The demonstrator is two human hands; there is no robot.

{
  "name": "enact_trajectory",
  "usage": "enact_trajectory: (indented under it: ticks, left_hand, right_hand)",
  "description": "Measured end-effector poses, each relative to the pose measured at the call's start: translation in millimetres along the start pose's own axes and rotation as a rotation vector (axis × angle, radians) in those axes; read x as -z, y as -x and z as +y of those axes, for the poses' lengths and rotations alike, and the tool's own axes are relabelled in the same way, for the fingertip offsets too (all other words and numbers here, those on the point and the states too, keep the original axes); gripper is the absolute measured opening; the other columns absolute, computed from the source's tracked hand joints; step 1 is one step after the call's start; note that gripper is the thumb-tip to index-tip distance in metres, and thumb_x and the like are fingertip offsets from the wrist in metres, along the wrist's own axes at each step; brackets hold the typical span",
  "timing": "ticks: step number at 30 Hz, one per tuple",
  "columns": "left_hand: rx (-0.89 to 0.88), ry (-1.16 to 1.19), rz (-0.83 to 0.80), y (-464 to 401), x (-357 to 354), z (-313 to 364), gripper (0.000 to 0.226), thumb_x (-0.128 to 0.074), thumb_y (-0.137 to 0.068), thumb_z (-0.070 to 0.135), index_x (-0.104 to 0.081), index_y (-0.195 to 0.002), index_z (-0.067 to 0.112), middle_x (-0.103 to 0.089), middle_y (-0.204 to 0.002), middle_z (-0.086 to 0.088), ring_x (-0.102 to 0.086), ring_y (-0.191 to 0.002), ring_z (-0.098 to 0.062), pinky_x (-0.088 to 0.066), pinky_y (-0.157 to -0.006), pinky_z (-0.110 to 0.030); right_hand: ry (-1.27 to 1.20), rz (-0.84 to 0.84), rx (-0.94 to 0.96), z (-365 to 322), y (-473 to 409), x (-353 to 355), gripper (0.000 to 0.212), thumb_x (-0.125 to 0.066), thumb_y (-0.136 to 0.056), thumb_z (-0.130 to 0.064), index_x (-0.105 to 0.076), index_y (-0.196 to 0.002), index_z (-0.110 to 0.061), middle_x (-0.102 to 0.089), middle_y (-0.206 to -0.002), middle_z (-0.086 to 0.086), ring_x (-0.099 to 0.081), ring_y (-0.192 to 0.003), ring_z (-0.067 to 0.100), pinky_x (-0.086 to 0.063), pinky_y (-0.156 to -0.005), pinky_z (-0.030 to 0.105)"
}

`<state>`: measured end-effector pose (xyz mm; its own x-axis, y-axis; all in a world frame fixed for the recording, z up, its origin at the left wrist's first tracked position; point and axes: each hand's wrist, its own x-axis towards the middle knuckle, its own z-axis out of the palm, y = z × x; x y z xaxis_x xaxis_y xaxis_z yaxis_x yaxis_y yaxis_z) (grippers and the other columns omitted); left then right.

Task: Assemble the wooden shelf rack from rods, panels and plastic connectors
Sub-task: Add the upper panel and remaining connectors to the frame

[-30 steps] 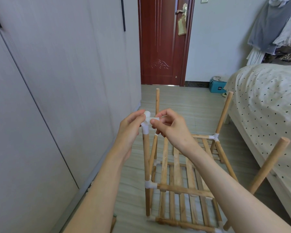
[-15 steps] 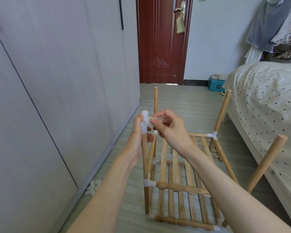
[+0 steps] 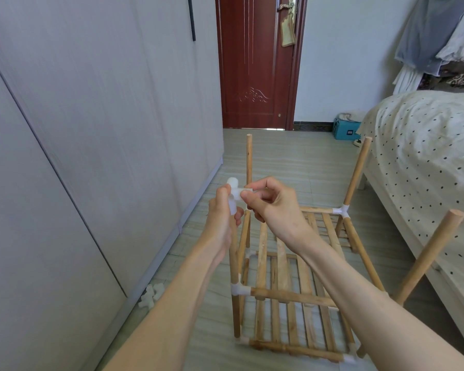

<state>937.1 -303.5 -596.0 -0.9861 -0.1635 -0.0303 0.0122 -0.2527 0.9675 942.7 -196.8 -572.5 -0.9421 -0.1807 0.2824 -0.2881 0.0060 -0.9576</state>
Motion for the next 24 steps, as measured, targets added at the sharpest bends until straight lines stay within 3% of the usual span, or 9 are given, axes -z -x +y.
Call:
enact_trajectory:
  ticks: [5,10,14,17,21,24]
  left_hand:
    - [0.014,0.074,-0.047,3,1,3,0.035,-0.04,-0.093,0.051,-0.057,-0.099,0.02,-0.057,-0.099,-0.006,-0.037,-0.063,-0.009,-0.032,-0.059,-0.022]
    - [0.01,0.086,0.021,0,3,1,0.029,-0.042,-0.092,0.04,-0.058,-0.098,0.016,-0.057,-0.089,-0.004,-0.041,-0.059,-0.008,-0.033,-0.055,-0.021]
    - [-0.007,0.101,0.069,-2,3,0,0.025,-0.042,-0.09,0.038,-0.055,-0.087,0.018,-0.053,-0.077,0.002,-0.039,-0.056,-0.007,-0.032,-0.053,-0.021]
    - [-0.007,0.101,0.087,-4,6,0,0.028,-0.041,-0.089,0.038,-0.054,-0.096,0.015,-0.054,-0.082,0.0,-0.041,-0.055,-0.006,-0.033,-0.052,-0.02]
    - [0.011,0.123,0.066,-6,13,-1,0.031,-0.045,-0.088,0.042,-0.056,-0.101,0.015,-0.057,-0.083,0.0,-0.046,-0.056,-0.005,-0.035,-0.057,-0.02]
    - [-0.028,0.152,0.129,-10,16,-3,0.029,-0.047,-0.09,0.049,-0.06,-0.09,0.022,-0.057,-0.075,0.007,-0.045,-0.056,-0.004,-0.036,-0.053,-0.018]
  right_hand:
    - [-0.036,0.002,-0.011,-4,3,-3,0.023,-0.062,-0.088,-0.005,-0.054,-0.102,0.011,-0.055,-0.055,0.002,-0.051,-0.038,0.0,-0.039,-0.049,0.006]
    - [-0.063,-0.006,-0.015,-8,6,-6,0.023,-0.061,-0.088,-0.001,-0.053,-0.103,0.015,-0.052,-0.058,0.009,-0.05,-0.035,0.0,-0.038,-0.042,0.01]
    - [-0.073,0.005,-0.025,-7,6,-11,0.019,-0.06,-0.088,-0.001,-0.054,-0.102,0.012,-0.051,-0.061,0.011,-0.048,-0.034,0.0,-0.037,-0.039,0.011]
    - [-0.072,0.001,-0.019,-6,5,-16,0.014,-0.061,-0.088,-0.003,-0.056,-0.098,0.007,-0.053,-0.06,0.008,-0.049,-0.036,-0.001,-0.038,-0.04,0.011]
    - [-0.027,0.003,0.007,-1,2,-20,0.009,-0.064,-0.087,-0.007,-0.059,-0.094,-0.004,-0.058,-0.053,-0.003,-0.055,-0.044,-0.001,-0.044,-0.048,0.012]
    - [0.159,-0.013,0.056,3,0,-18,0.022,-0.063,-0.089,-0.015,-0.063,-0.11,-0.012,-0.059,-0.053,-0.013,-0.056,-0.053,-0.002,-0.048,-0.065,0.016]
